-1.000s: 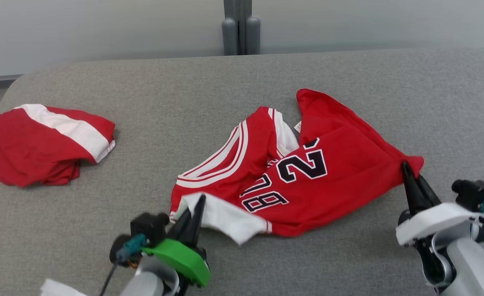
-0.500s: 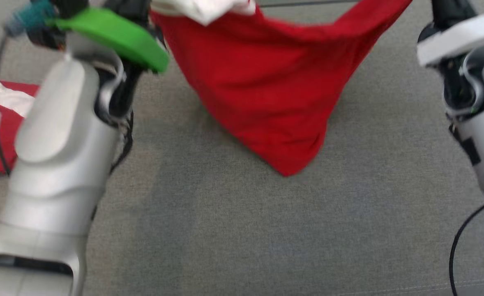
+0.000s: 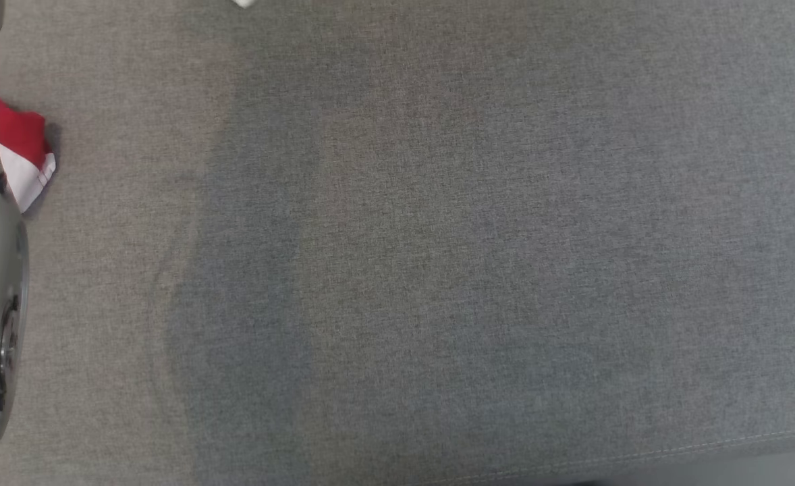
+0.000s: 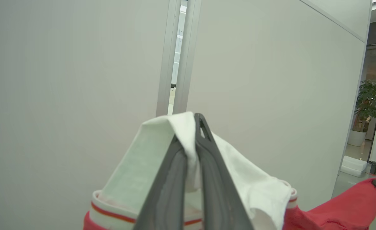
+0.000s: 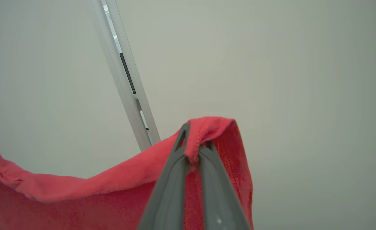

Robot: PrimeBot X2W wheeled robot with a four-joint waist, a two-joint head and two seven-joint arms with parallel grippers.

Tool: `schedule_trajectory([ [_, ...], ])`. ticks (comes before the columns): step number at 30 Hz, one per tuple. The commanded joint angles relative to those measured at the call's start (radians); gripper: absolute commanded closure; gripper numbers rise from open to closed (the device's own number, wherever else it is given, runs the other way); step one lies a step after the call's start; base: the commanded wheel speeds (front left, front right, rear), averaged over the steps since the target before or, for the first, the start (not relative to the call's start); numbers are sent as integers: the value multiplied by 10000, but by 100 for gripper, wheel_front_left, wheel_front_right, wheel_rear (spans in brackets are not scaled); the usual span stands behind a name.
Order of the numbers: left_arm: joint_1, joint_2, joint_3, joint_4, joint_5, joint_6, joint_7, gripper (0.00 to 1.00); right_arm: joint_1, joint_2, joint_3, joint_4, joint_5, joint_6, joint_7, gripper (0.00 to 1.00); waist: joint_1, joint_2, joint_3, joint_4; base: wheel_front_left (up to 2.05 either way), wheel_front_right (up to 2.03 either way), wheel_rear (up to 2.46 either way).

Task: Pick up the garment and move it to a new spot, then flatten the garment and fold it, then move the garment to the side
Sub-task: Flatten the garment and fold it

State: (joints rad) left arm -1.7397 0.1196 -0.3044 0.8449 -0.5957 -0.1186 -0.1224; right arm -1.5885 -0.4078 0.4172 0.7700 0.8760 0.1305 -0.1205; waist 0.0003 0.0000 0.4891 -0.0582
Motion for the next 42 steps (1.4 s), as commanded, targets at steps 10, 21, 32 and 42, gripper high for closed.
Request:
schedule_trajectory([
  [10,-831,-218,-389,1578,10,-91,-582,100,-902,-366,1207,1071,578,3,-298,100,-3,0,481,9,0,0,0],
  [21,1696,-118,-703,1330,-796,-129,-1355,100,1465,-741,2359,387,1838,3,-1224,100,-3,0,235,5,0,0,0],
  [32,7516,157,228,-2613,-593,244,-1430,100,6037,-1367,1915,-2190,1880,3,-1453,100,-3,0,-1199,145,0,0,0],
  [42,13097,-306,990,-5856,-407,869,-1433,100,10875,-1106,366,-4010,1449,3,-1457,100,-3,0,-2292,194,0,0,0],
])
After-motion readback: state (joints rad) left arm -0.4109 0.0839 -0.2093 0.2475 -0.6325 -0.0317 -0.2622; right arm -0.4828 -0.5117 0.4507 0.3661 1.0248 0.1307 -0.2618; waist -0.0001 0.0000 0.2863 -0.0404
